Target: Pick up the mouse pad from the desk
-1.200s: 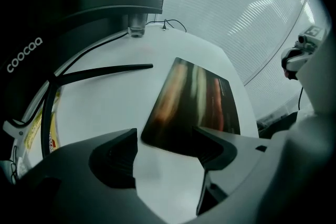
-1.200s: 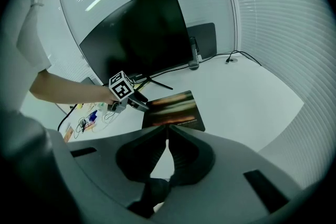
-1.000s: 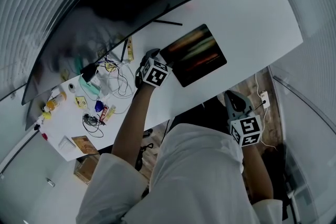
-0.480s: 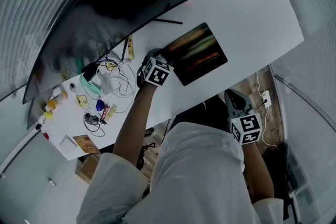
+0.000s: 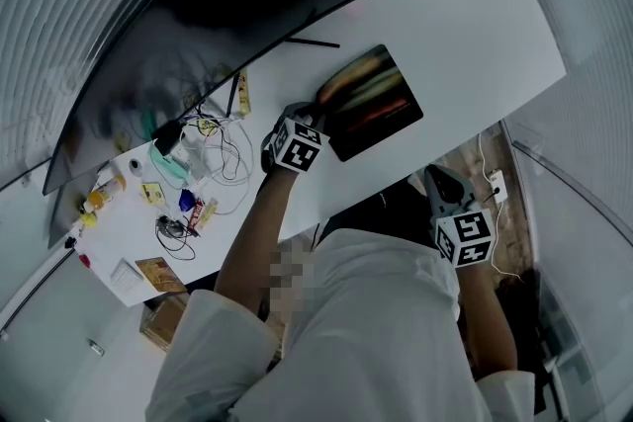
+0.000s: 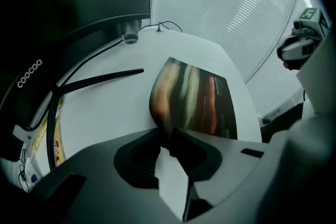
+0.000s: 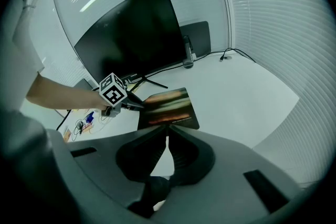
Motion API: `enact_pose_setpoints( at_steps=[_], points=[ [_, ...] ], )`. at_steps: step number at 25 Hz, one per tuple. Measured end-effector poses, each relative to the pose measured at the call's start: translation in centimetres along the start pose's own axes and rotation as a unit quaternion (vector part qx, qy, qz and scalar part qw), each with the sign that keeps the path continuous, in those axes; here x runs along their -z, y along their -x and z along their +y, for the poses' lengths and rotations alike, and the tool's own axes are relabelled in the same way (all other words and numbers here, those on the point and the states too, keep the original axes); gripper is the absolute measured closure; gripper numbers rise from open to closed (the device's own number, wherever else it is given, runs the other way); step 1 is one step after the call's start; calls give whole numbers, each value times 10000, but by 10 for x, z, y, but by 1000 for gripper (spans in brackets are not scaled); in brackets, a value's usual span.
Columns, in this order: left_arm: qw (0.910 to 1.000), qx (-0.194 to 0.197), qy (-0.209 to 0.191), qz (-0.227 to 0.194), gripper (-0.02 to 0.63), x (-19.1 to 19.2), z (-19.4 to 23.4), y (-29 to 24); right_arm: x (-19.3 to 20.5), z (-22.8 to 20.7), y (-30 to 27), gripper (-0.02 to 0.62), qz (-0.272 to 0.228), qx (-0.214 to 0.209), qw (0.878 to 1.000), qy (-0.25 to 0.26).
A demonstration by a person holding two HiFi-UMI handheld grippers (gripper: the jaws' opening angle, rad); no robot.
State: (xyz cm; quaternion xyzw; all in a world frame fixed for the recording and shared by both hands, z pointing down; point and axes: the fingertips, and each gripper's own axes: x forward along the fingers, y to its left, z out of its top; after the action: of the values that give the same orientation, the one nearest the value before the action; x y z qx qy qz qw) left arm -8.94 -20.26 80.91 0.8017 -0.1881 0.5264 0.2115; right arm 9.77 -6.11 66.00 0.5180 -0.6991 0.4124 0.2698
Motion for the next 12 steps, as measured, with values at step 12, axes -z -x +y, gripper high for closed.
enact_pose_setpoints(
  at_steps=[12],
  points=[
    [9935, 806, 346, -723, 568, -20, -33, 40, -16, 4, 16, 560, -219, 112, 9994, 231]
  ],
)
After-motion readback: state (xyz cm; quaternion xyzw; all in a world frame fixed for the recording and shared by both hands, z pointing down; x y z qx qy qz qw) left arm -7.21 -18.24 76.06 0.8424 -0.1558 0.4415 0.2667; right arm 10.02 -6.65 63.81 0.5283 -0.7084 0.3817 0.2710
